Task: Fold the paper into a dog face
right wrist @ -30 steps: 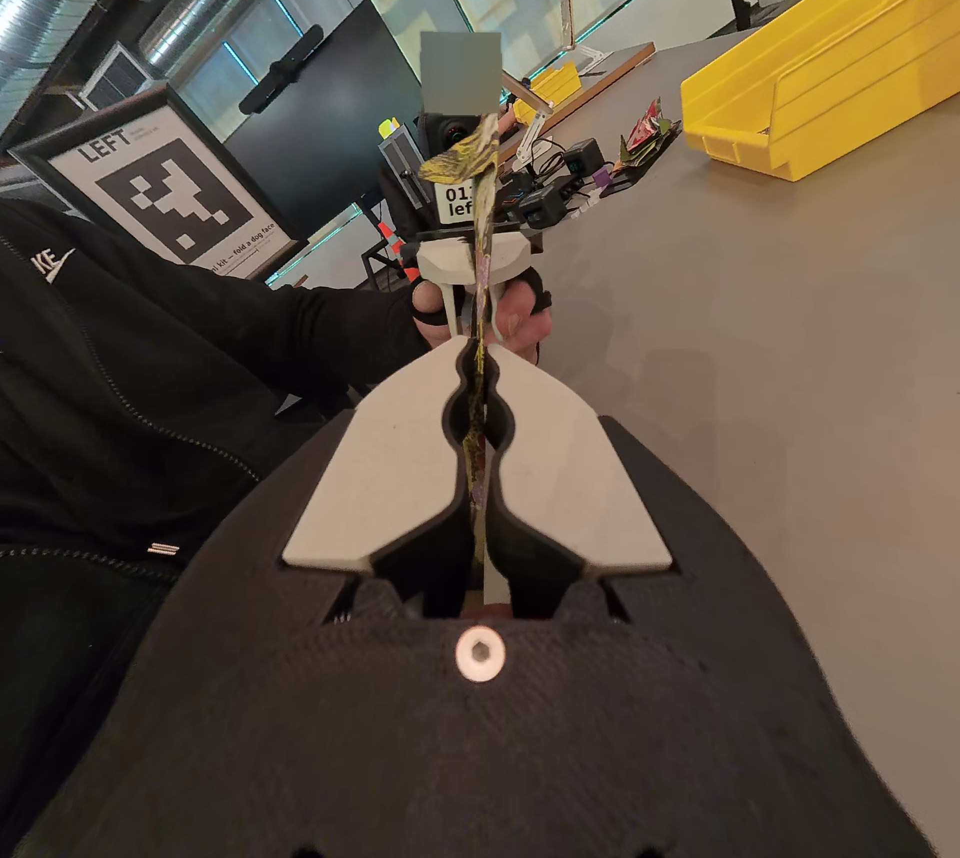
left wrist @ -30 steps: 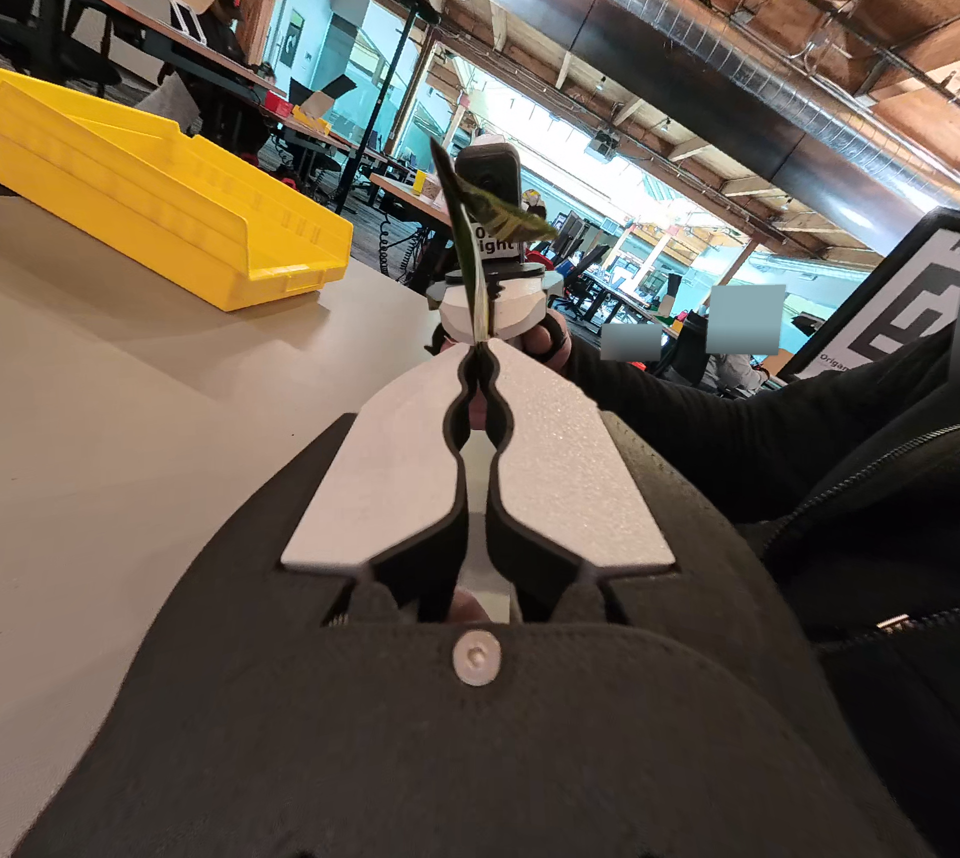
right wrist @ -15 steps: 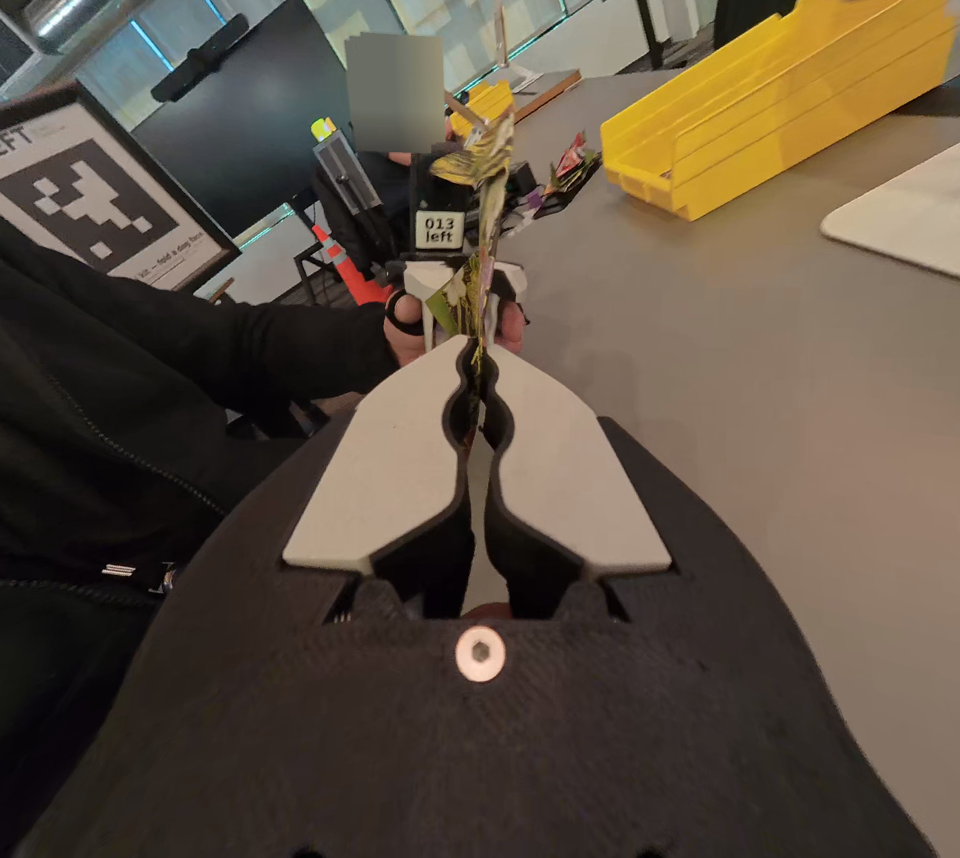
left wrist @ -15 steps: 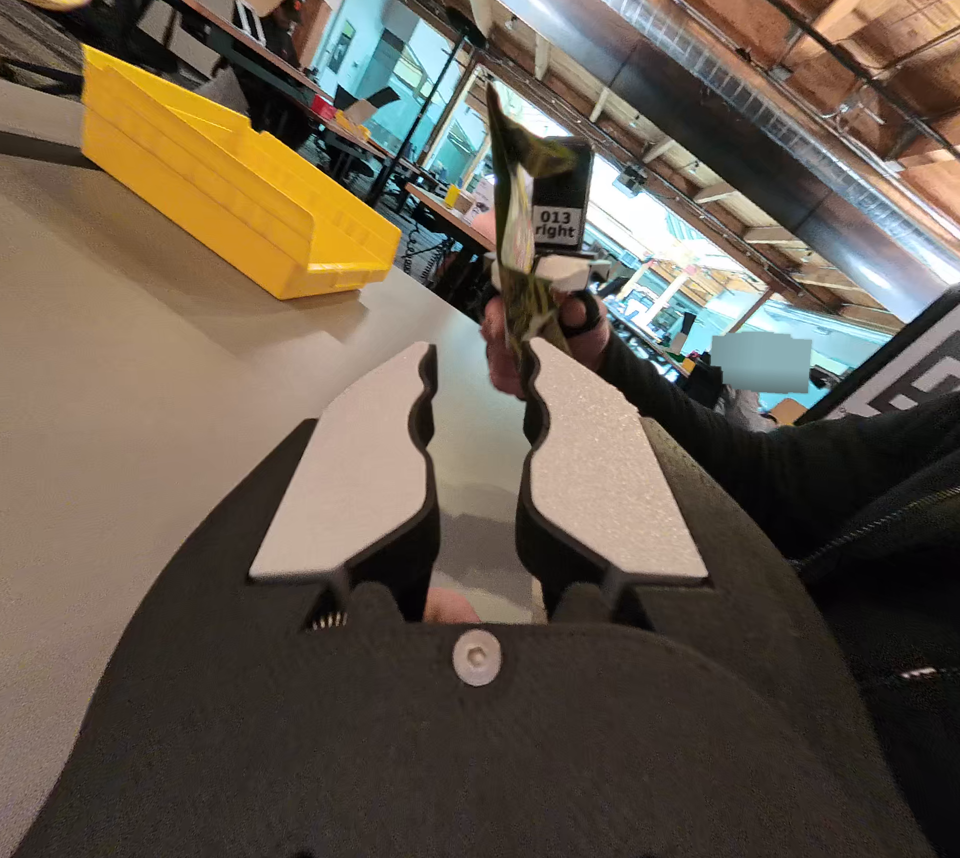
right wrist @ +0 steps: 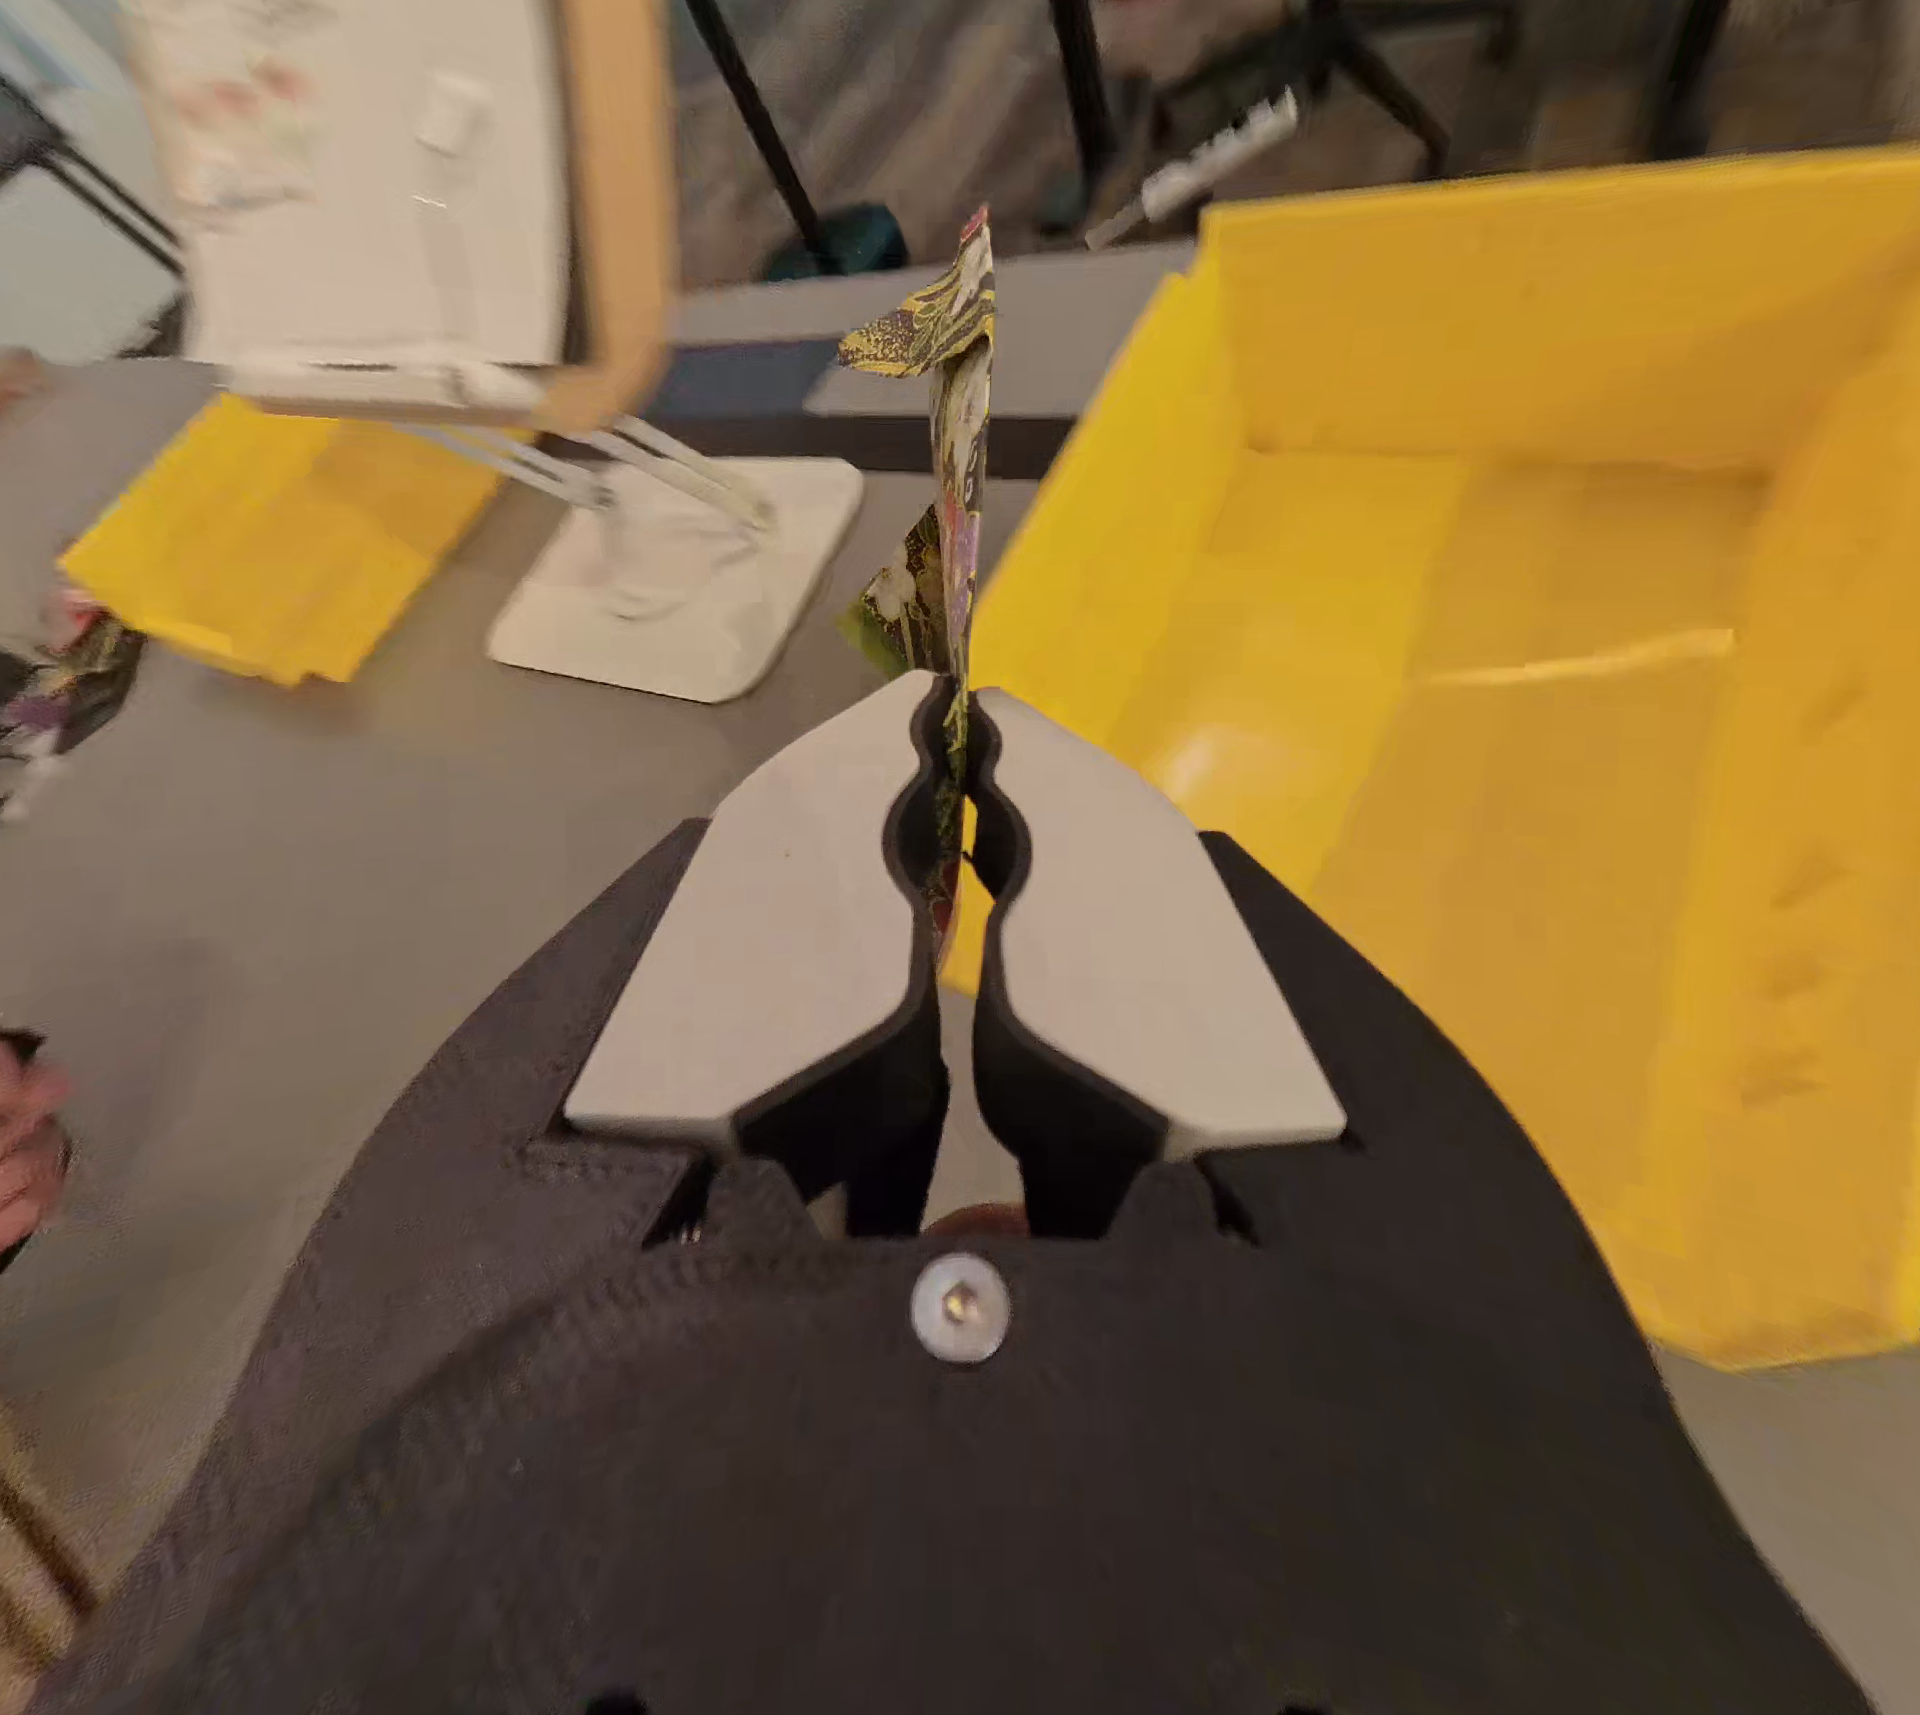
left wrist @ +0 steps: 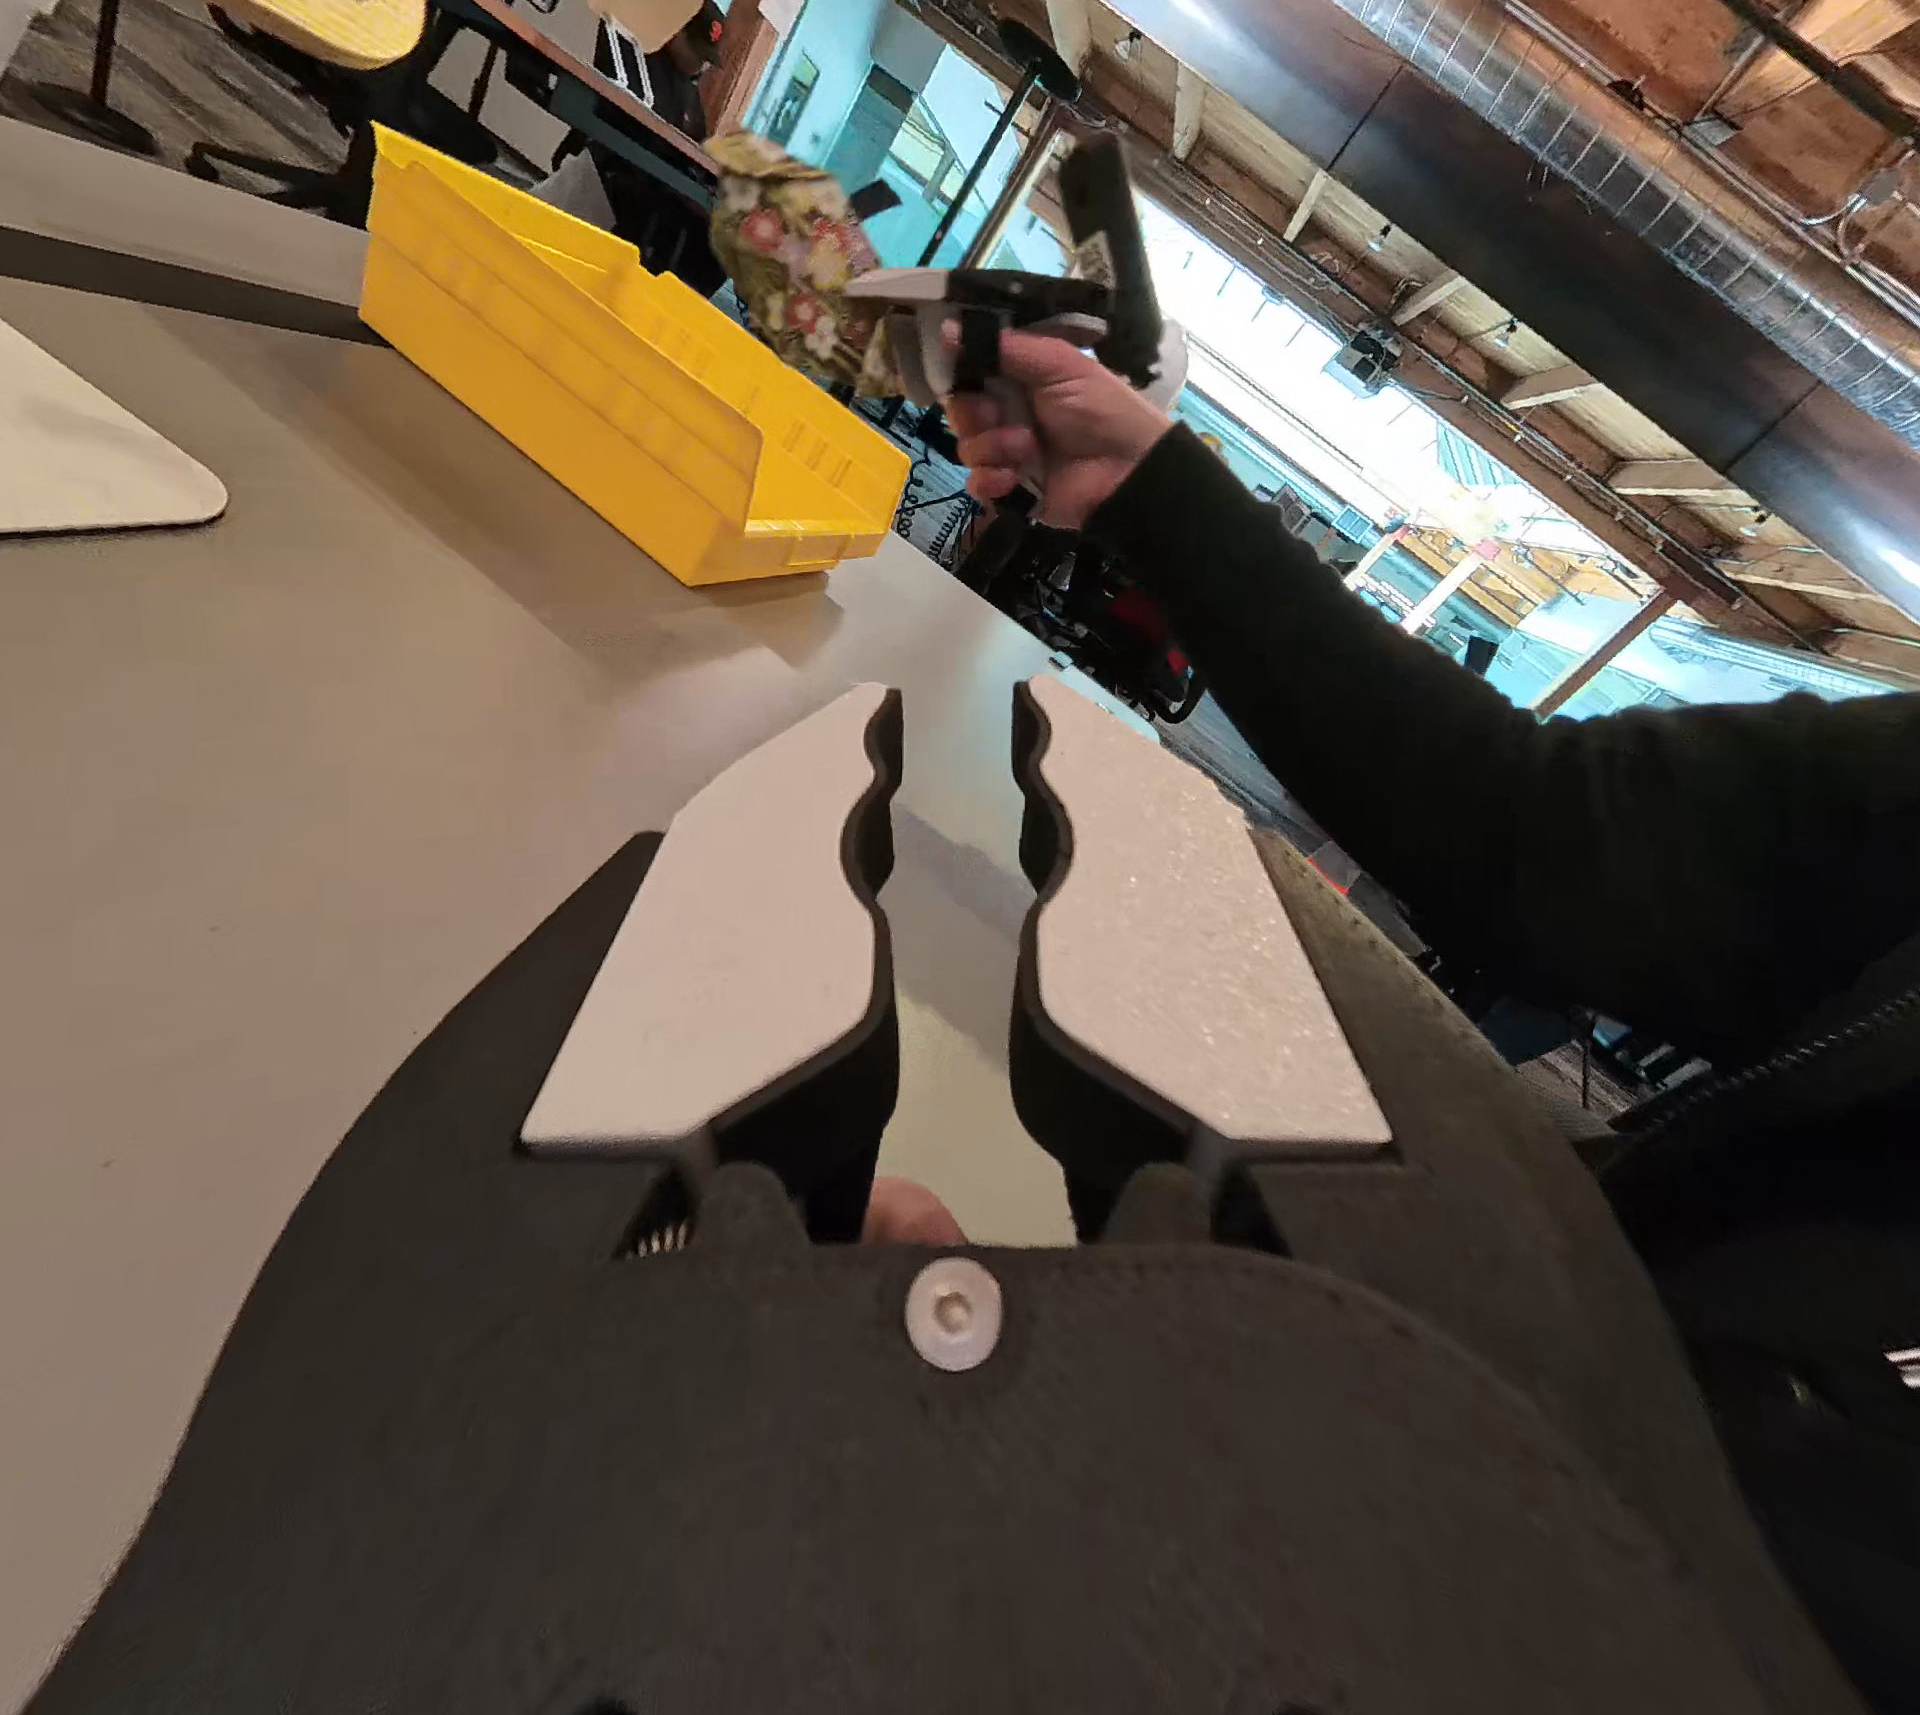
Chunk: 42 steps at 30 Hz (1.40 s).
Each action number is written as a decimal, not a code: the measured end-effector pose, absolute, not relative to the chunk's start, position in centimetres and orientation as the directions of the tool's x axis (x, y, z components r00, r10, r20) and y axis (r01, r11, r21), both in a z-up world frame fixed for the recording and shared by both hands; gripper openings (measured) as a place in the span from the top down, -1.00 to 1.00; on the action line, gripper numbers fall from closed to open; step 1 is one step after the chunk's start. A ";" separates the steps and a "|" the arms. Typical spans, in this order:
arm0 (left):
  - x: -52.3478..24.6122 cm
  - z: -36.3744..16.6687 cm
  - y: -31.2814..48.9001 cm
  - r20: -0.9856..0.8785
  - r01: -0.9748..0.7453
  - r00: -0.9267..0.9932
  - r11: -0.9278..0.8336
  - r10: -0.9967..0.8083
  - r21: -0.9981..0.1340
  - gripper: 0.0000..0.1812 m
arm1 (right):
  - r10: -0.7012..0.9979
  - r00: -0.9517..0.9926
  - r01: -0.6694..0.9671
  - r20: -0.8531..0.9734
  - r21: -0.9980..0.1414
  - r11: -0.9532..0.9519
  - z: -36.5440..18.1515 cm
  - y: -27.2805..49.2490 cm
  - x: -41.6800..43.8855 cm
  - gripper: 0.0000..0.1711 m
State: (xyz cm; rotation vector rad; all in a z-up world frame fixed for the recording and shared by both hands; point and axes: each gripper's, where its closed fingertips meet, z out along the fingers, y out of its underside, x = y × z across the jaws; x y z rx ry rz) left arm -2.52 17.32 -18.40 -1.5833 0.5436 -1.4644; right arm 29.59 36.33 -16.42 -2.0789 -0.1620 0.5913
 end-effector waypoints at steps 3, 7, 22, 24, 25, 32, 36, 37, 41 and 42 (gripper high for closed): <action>-2.4 -19.2 17.6 0.560 0.221 0.220 -0.518 -0.798 -0.826 0.78 | 0.245 0.890 -0.144 -0.384 -0.748 -0.648 -20.1 39.4 30.9 1.00; -3.1 -19.4 18.4 0.578 0.240 0.228 -0.530 -0.783 -0.813 0.78 | 0.089 0.928 -0.168 -0.361 -0.620 -0.766 -25.5 42.0 33.0 0.79; -4.9 -20.0 20.1 0.525 0.204 0.335 -0.484 -0.782 -0.851 0.78 | 0.373 0.922 0.374 0.105 -0.493 -0.786 -27.9 40.5 32.4 0.90; -4.9 -19.9 20.2 0.518 0.200 0.344 -0.478 -0.783 -0.855 0.78 | 0.422 0.902 0.416 0.086 -0.429 -0.802 -29.6 41.6 31.4 0.94; -4.9 -19.9 20.1 0.507 0.190 0.353 -0.471 -0.786 -0.862 0.78 | 0.442 0.893 0.435 0.079 -0.394 -0.809 -30.5 42.0 30.9 0.94; -6.7 -19.8 20.7 0.416 0.131 0.448 -0.402 -0.791 -0.906 0.76 | 0.440 0.845 0.515 0.305 -0.244 -0.822 -32.7 44.7 35.3 0.96; -9.1 -20.1 22.6 0.341 0.077 0.550 -0.359 -0.763 -0.930 0.64 | 0.371 0.866 0.485 0.337 -0.378 -0.789 -29.1 45.2 36.2 0.93; -10.0 -19.8 23.2 0.306 0.059 0.578 -0.335 -0.756 -0.940 0.62 | 0.361 0.868 0.486 0.341 -0.435 -0.758 -27.4 45.0 35.7 0.93; -16.3 -19.1 26.9 0.062 -0.118 0.767 -0.235 -0.639 -0.965 0.50 | 0.379 0.856 0.516 0.353 -0.634 -0.576 -20.9 41.9 31.7 0.85; -18.5 -19.1 28.0 -0.027 -0.195 0.806 -0.222 -0.592 -0.955 0.49 | 0.395 0.842 0.536 0.368 -0.661 -0.526 -19.8 40.7 30.5 0.82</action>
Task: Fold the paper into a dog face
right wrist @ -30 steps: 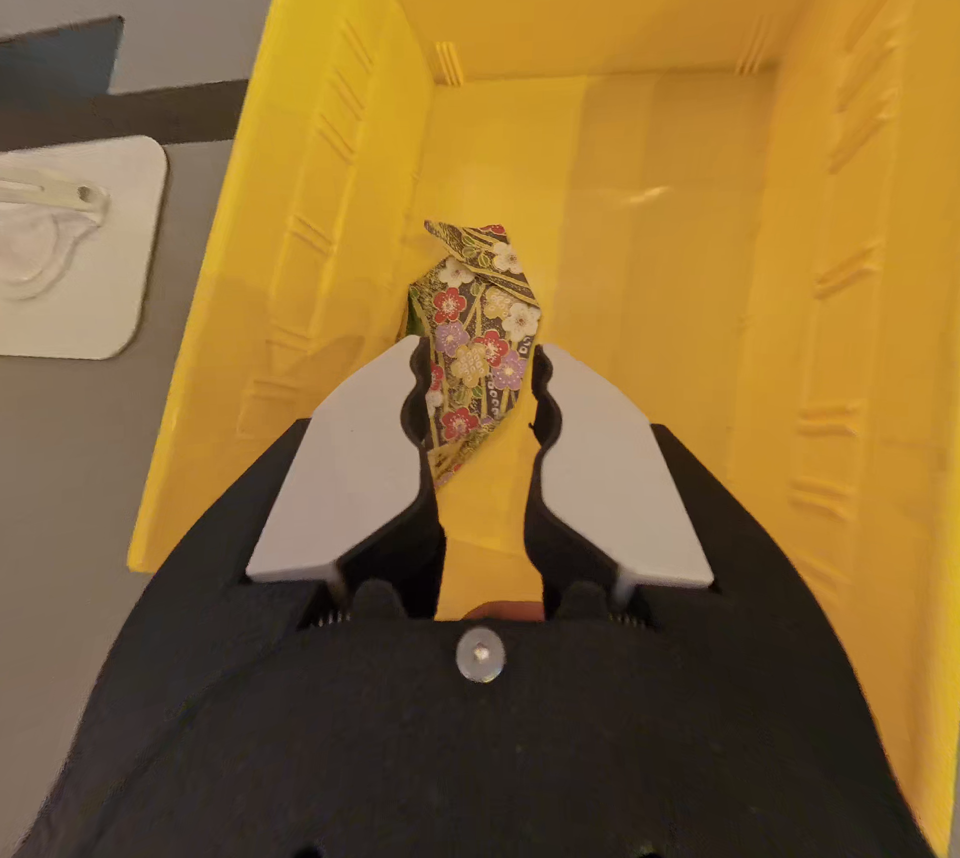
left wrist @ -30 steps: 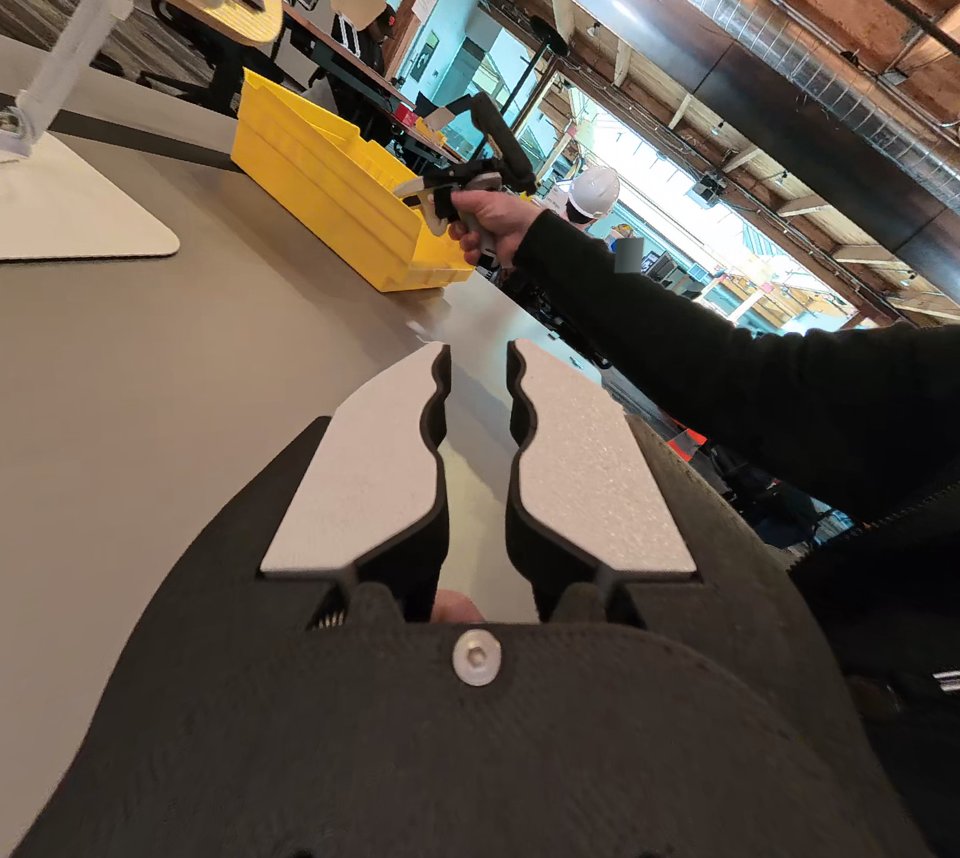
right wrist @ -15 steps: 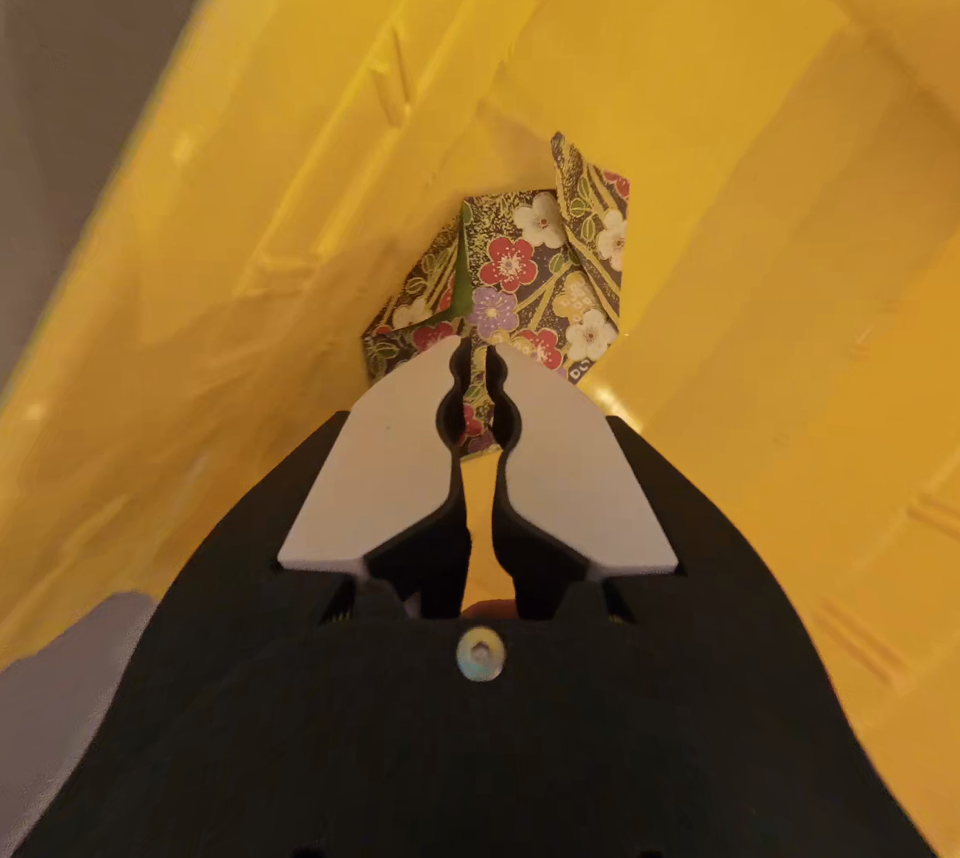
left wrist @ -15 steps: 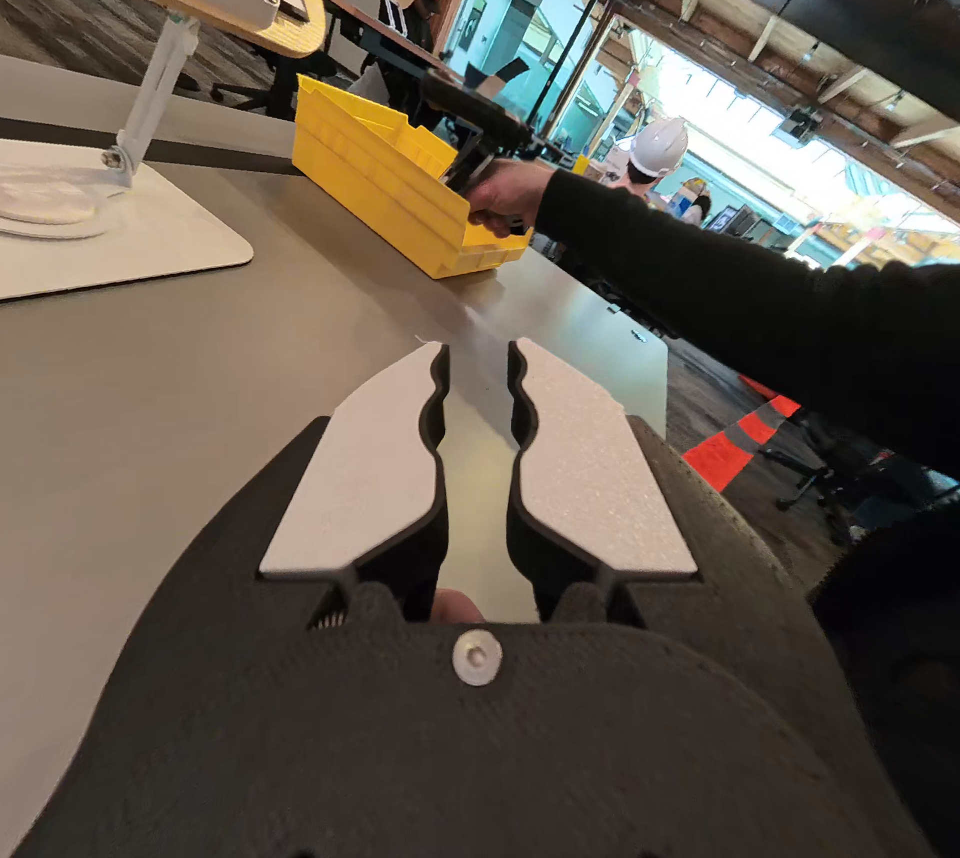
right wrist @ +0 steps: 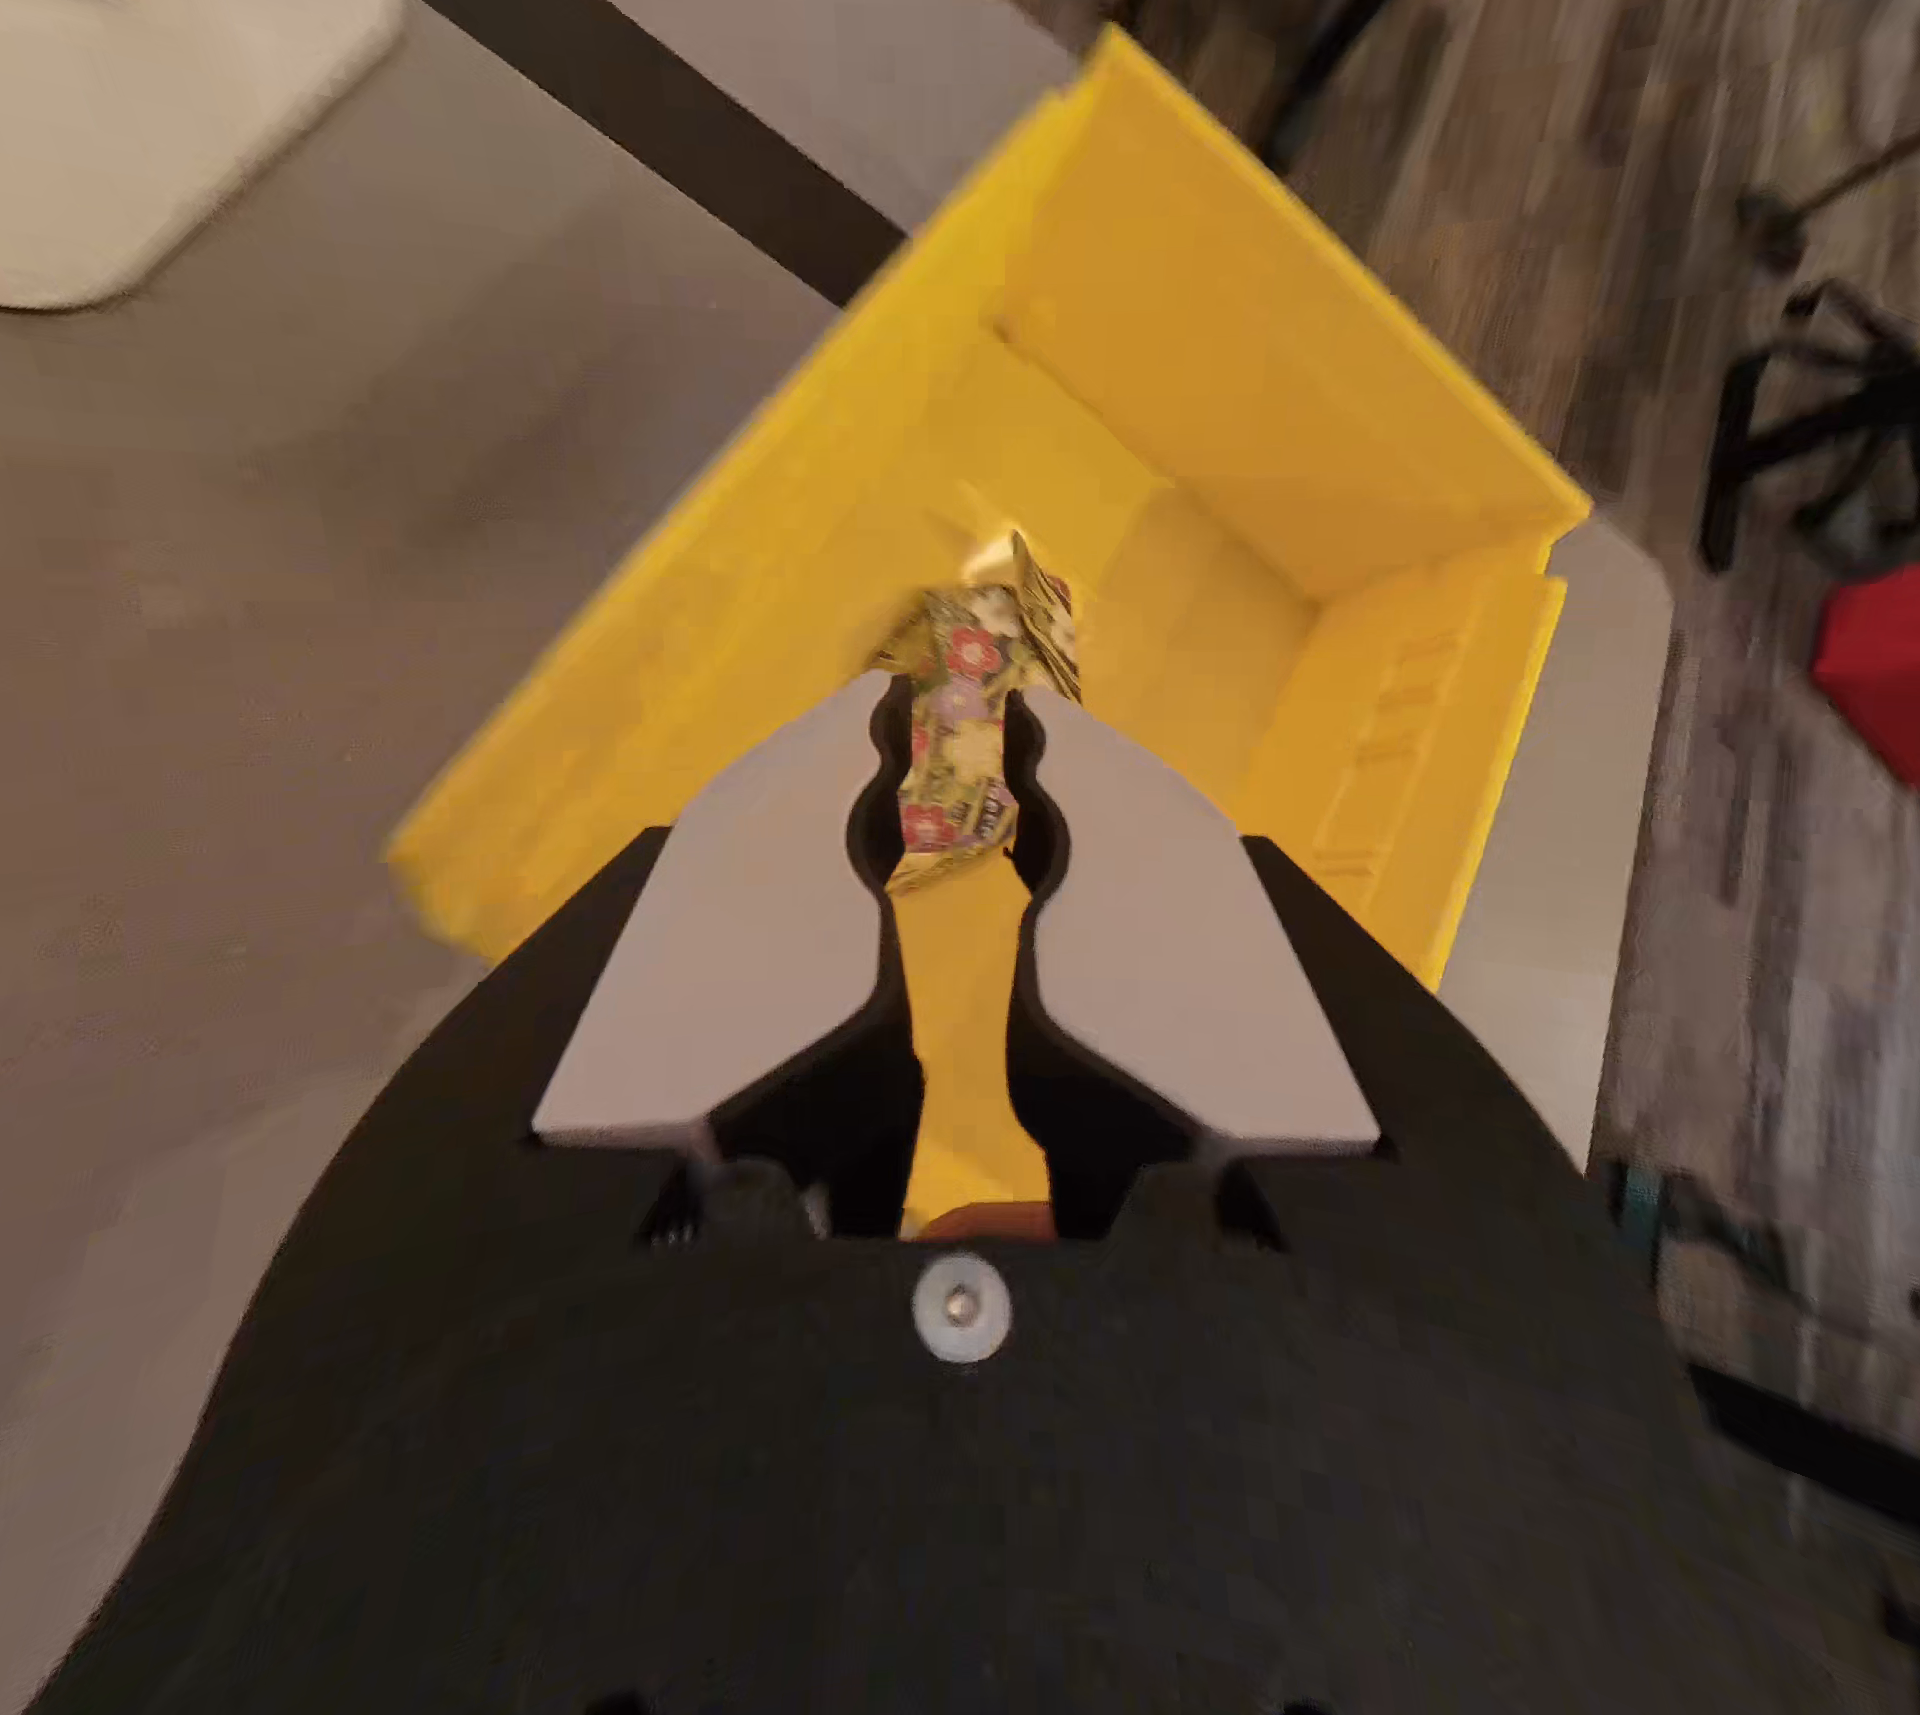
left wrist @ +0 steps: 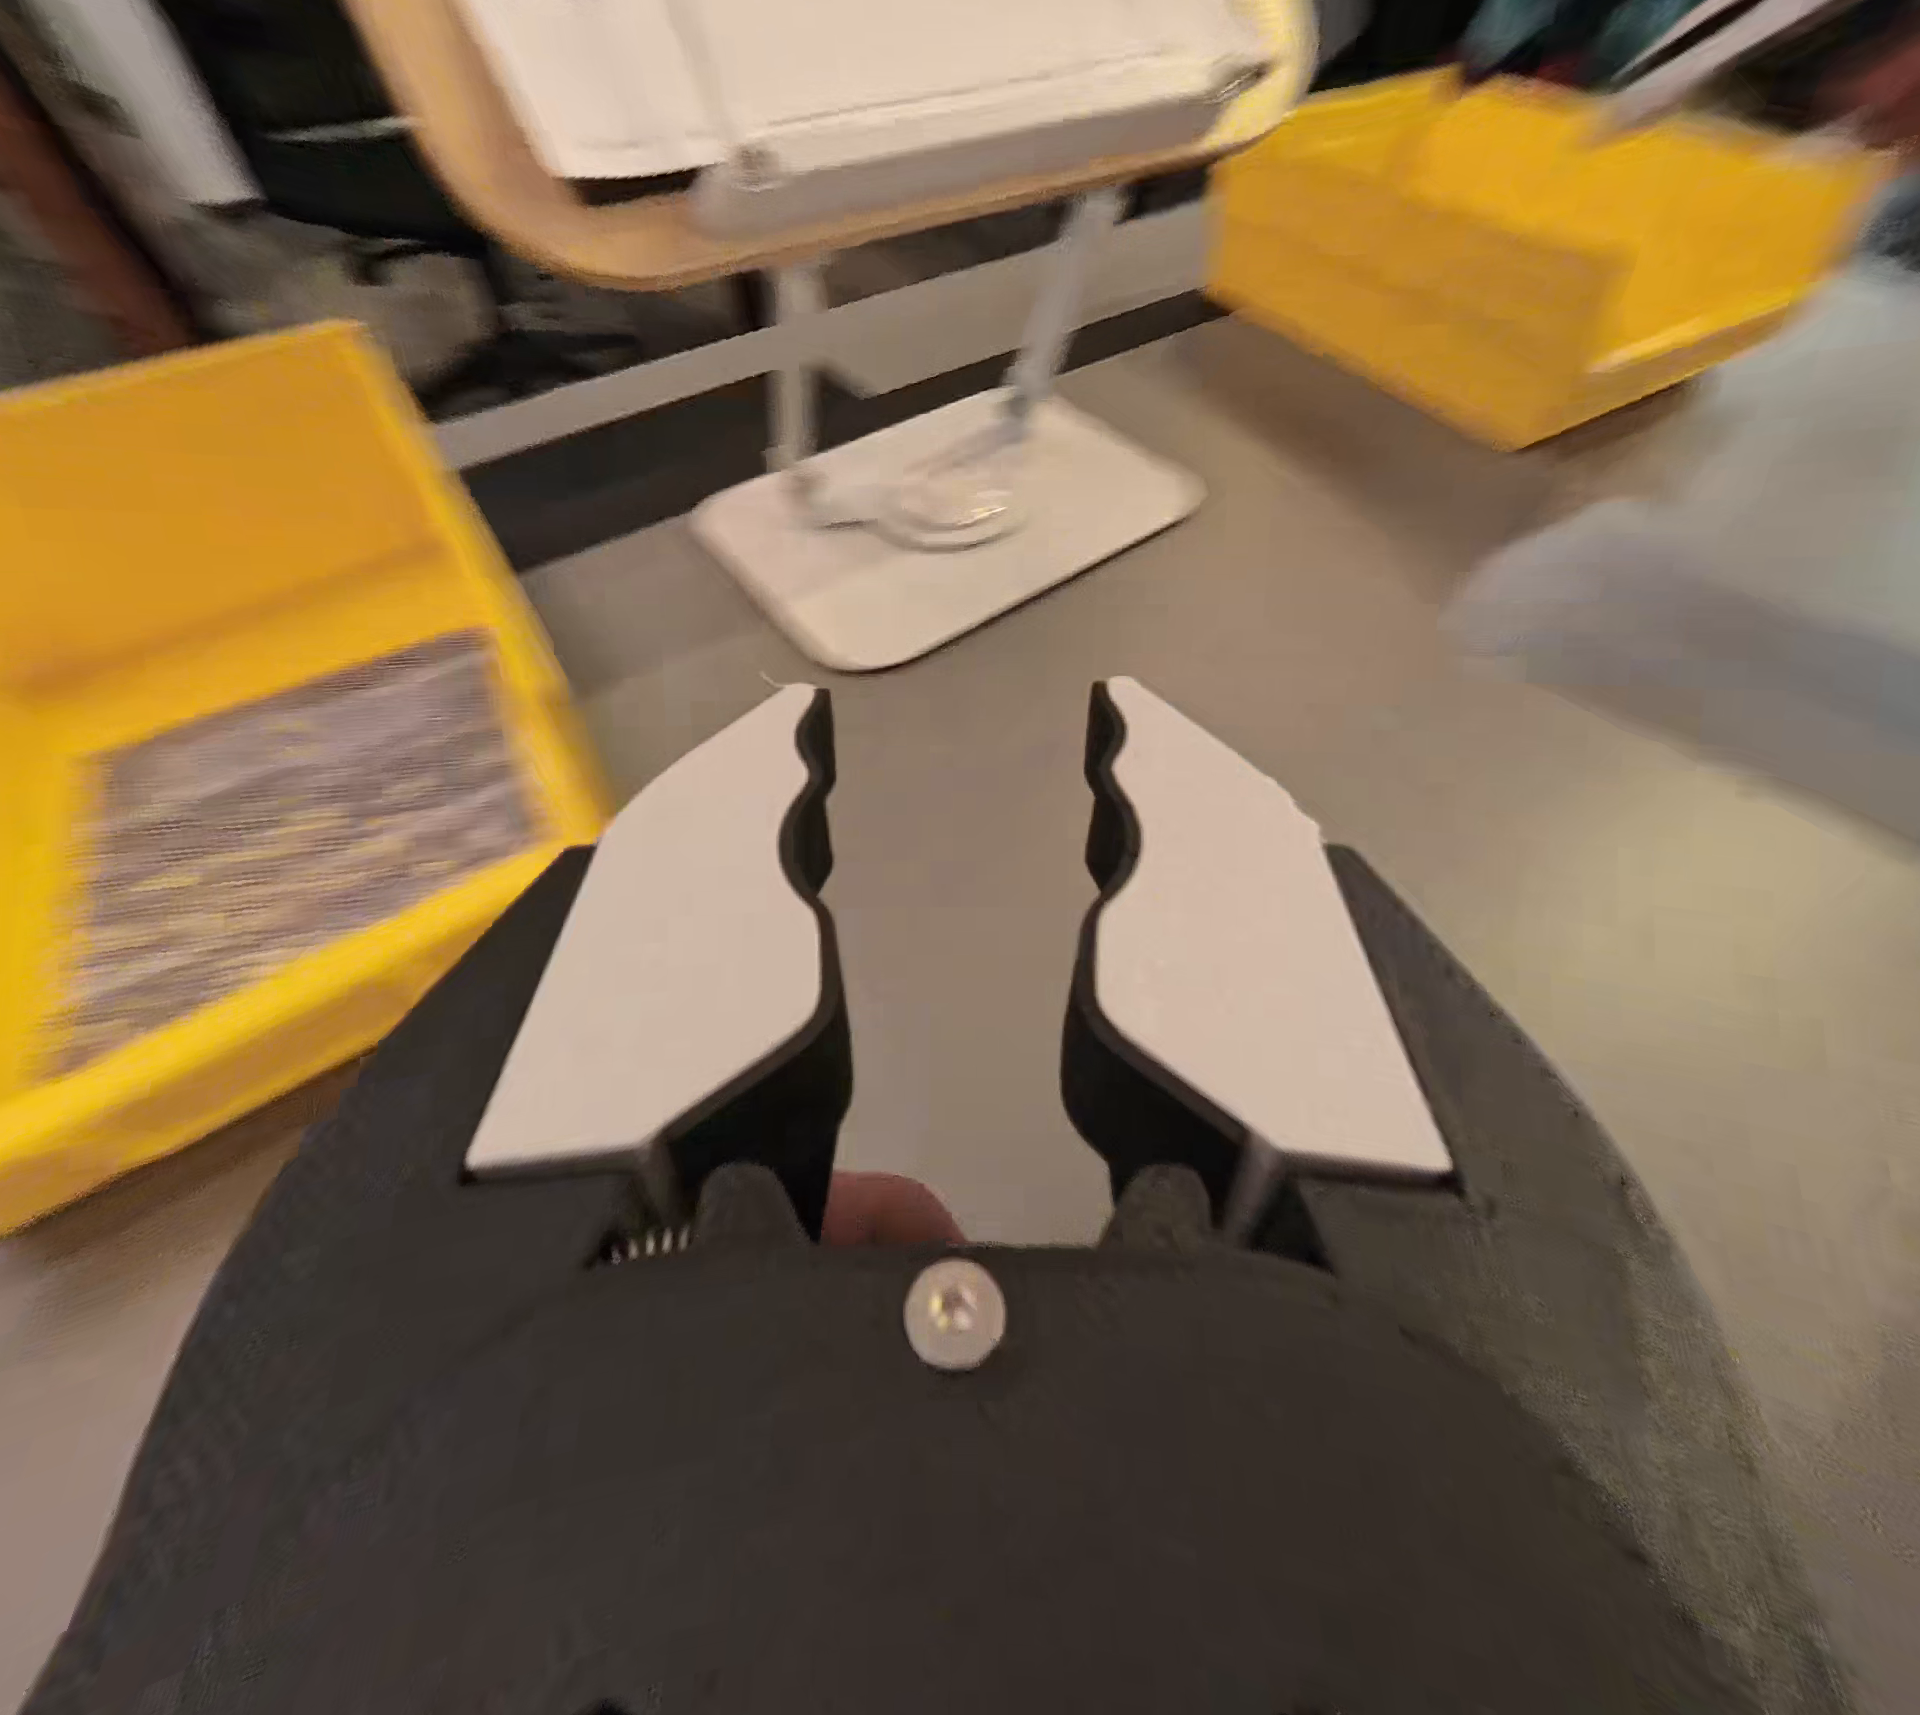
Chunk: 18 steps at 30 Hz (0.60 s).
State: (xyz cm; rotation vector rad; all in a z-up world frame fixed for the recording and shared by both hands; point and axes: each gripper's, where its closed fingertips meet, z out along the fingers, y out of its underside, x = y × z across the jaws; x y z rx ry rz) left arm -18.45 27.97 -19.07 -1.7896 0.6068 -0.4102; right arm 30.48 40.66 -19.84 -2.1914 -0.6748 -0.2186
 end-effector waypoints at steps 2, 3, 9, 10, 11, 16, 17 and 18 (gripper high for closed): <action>-22.6 -19.2 30.1 -0.201 -0.354 0.839 -0.226 -0.507 -0.908 0.47 | 0.419 0.819 0.559 0.391 -0.710 -0.428 -18.2 38.1 27.7 0.82; -24.3 -19.3 31.1 -0.270 -0.424 0.830 -0.238 -0.487 -0.874 0.48 | 0.441 0.811 0.558 0.385 -0.736 -0.384 -17.8 36.8 26.1 0.83; -30.9 -20.4 38.5 -0.465 -0.626 0.764 -0.343 -0.447 -0.700 0.55 | 0.593 0.724 0.562 0.352 -0.800 -0.211 -20.5 30.9 17.1 0.87; -31.2 -21.3 39.8 -0.443 -0.634 0.757 -0.375 -0.480 -0.677 0.53 | 0.613 0.715 0.550 0.338 -0.812 -0.194 -21.3 30.4 16.0 0.88; -31.3 -22.4 40.9 -0.406 -0.636 0.753 -0.417 -0.518 -0.649 0.50 | 0.615 0.720 0.536 0.323 -0.821 -0.196 -22.2 30.3 15.3 0.89; -32.2 -28.7 45.0 -0.278 -0.716 0.684 -0.550 -0.674 -0.430 0.30 | 0.663 0.694 0.497 0.279 -0.852 -0.161 -25.4 30.3 11.6 0.91; -32.1 -29.5 45.2 -0.250 -0.732 0.669 -0.564 -0.700 -0.382 0.28 | 0.653 0.695 0.492 0.301 -0.862 -0.126 -25.4 30.5 11.1 0.91; -32.0 -29.9 45.7 -0.246 -0.750 0.653 -0.565 -0.716 -0.345 0.28 | 0.645 0.689 0.492 0.332 -0.867 -0.080 -25.4 30.6 10.7 0.91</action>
